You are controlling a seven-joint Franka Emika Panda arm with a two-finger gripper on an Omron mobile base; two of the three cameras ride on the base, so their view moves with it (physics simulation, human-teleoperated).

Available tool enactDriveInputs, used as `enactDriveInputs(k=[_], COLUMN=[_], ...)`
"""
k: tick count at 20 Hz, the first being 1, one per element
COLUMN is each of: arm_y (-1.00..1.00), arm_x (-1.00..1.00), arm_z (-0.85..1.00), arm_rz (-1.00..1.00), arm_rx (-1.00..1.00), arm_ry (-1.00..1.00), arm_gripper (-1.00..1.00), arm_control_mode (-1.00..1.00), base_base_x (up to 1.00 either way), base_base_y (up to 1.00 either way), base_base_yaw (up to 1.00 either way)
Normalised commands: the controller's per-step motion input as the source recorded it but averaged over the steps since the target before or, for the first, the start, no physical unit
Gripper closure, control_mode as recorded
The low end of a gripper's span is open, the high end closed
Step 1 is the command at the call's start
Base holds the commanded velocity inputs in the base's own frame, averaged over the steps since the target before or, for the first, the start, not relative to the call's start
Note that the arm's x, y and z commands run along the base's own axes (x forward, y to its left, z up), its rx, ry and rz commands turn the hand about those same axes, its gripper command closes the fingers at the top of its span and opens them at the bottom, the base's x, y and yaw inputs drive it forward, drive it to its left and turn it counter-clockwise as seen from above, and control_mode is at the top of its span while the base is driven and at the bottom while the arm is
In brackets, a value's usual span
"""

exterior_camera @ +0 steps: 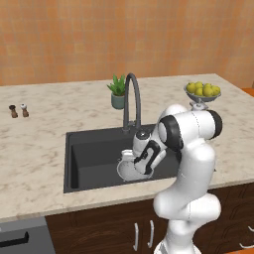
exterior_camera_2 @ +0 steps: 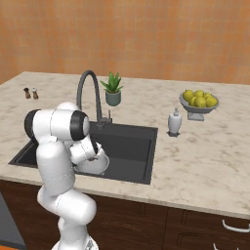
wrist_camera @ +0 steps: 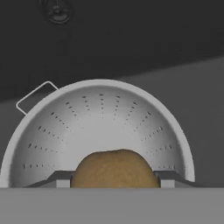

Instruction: Put the colander in the sink, put the kiwi in the colander, and turn on the sink faucet and pour water over the colander.

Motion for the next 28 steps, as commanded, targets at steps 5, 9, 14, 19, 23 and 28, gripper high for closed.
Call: enactDriveInputs(k=[5,9,14,19,23,28], arm_y=[0.08,0.02,0.02,-0.02,0.0,-0.06], arm_x=[0.17,0.26,0.27,0.25,0.04,0.0], arm_z=[-0.33,-0.03,-0.02,0.19,0.1,0.25], arm_rz=[0.0,0.0,0.0,0.0,0.0,0.0], arm_rx=[0.0,0.0,0.0,0.0,0.0,0.0], arm_ry=[0.0,0.05,0.05,0.0,0.0,-0.01], arm_gripper=[1.0,1.0,-1.0,-1.0,-1.0,-1.0], arm_control_mode=[-1.0,-1.0,-1.0,-1.0,-1.0,-1.0], base_base_x=[0.0,0.0,0.0,0.0,0.0,0.0], base_base_y=[0.0,0.0,0.0,0.0,0.0,0.0], base_base_yaw=[0.0,0.0,0.0,0.0,0.0,0.0])
